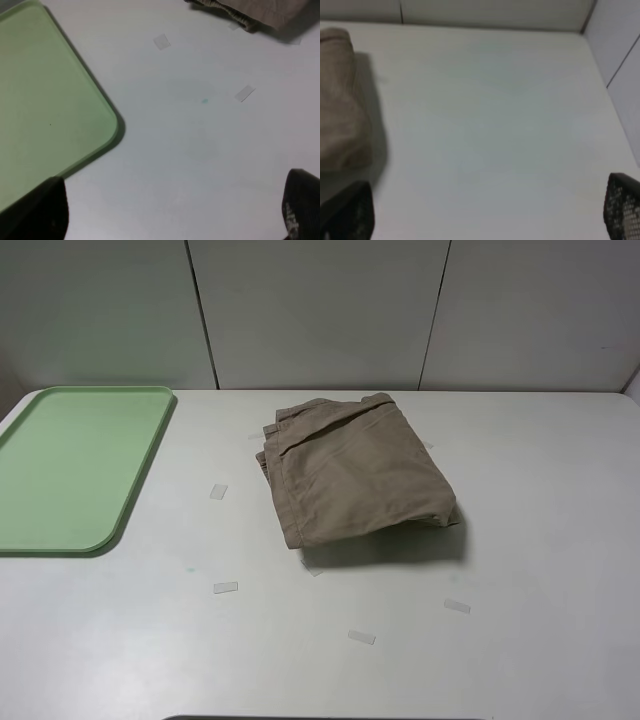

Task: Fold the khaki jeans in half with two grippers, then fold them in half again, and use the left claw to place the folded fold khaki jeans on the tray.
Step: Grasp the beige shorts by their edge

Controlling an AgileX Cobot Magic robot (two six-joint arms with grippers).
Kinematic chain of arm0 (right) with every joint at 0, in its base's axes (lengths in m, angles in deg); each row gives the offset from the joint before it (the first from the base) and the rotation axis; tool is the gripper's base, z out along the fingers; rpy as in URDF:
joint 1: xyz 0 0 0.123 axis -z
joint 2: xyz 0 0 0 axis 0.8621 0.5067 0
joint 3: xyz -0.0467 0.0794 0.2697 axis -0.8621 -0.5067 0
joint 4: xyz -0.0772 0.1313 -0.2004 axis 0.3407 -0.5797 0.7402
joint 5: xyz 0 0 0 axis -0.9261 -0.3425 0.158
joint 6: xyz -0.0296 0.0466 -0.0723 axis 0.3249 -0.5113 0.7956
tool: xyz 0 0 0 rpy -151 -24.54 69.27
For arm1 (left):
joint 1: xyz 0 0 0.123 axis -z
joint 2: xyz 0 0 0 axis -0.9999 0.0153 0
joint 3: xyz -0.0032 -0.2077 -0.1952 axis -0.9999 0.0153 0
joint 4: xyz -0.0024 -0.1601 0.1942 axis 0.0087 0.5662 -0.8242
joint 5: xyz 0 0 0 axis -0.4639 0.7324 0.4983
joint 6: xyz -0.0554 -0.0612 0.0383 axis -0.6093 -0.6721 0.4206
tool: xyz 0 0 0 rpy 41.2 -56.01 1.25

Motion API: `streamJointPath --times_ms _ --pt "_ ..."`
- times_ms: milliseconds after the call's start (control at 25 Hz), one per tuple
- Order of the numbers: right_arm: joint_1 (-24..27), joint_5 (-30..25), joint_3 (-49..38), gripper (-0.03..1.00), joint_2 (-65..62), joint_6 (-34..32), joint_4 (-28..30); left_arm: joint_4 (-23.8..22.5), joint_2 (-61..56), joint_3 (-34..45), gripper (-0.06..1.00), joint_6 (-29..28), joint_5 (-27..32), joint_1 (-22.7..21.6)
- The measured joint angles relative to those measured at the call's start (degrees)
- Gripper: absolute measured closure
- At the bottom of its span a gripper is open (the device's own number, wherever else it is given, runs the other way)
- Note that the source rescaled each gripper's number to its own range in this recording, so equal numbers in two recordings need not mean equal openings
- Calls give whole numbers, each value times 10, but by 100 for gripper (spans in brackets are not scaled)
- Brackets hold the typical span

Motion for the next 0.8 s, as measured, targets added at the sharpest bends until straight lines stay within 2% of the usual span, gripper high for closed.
streamJointPath --times_ms 280,800 --pt "-23 16 -61 -3 -61 0 -3 0 0 0 10 0 0 0" --pt "-46 22 -63 -3 -86 0 6 1 0 0 10 0 0 0"
